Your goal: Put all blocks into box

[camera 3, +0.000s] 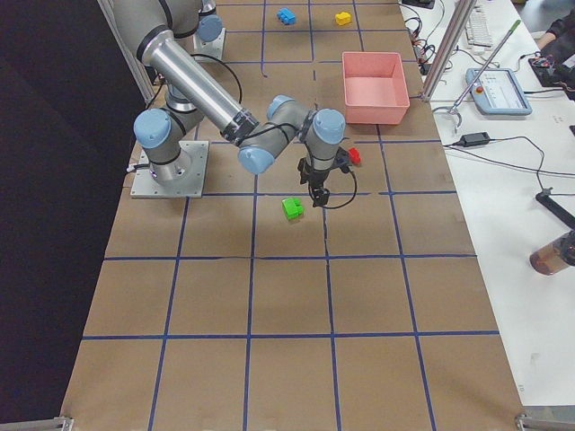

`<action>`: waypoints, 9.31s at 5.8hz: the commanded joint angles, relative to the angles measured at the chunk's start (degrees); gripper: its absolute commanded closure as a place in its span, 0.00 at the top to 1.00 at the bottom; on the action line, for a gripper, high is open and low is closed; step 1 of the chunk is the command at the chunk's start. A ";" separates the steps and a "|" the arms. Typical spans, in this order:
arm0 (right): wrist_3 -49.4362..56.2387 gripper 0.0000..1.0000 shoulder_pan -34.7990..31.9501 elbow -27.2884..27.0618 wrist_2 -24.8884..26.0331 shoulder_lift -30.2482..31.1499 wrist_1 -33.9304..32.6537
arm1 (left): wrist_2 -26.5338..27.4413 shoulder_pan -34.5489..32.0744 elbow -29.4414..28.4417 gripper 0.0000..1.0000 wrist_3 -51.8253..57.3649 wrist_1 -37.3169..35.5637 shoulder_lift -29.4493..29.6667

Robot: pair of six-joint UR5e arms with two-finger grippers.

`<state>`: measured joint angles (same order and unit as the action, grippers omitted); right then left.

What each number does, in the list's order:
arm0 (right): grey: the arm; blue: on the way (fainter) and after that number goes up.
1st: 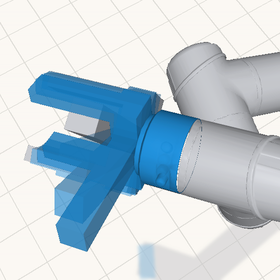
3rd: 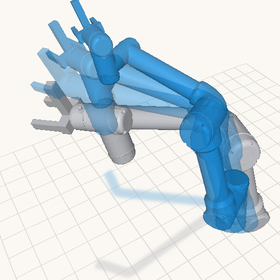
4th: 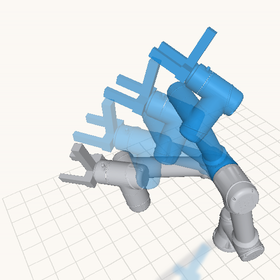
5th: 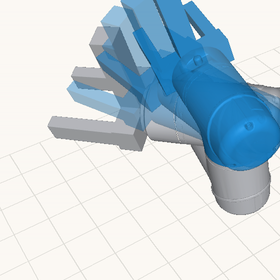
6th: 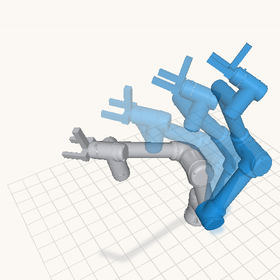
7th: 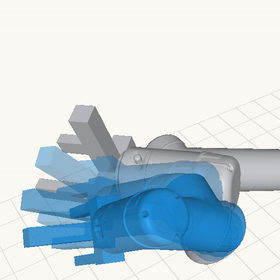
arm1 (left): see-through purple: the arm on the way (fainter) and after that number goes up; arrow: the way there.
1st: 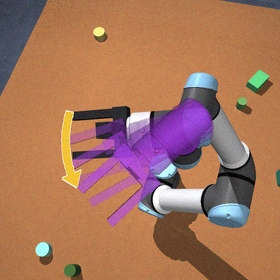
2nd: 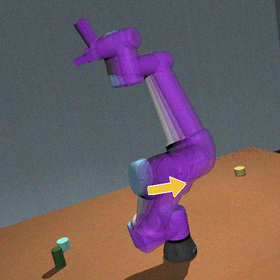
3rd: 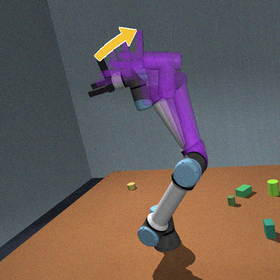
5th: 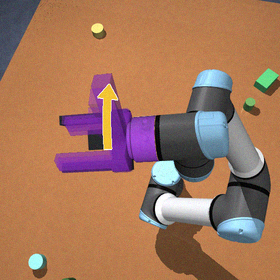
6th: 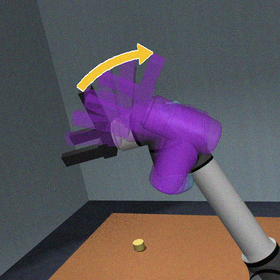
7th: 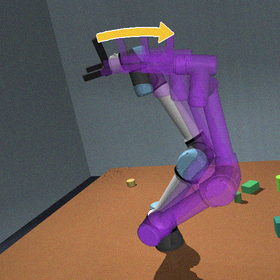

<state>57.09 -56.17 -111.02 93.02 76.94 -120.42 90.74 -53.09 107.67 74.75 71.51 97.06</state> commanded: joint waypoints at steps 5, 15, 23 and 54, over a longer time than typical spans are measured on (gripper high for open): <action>-0.22 1.00 0.36 -5.34 0.32 -3.55 -7.28 | 2.86 1.15 8.52 0.99 8.05 -17.54 9.10; -2.15 0.44 0.36 -6.67 0.24 -3.46 -9.12 | 2.17 0.19 9.85 0.00 6.73 -21.67 8.07; -41.19 0.45 -15.67 32.14 -0.38 2.08 39.16 | -9.27 -39.60 -29.26 0.00 -69.31 -12.92 19.87; -90.33 0.99 -23.54 50.86 -4.86 -27.10 28.55 | -5.22 -10.01 -25.84 0.09 -74.39 -17.90 32.50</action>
<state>-27.31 -80.18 -57.05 88.13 50.32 -87.90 85.67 -62.77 81.83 0.39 53.61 130.35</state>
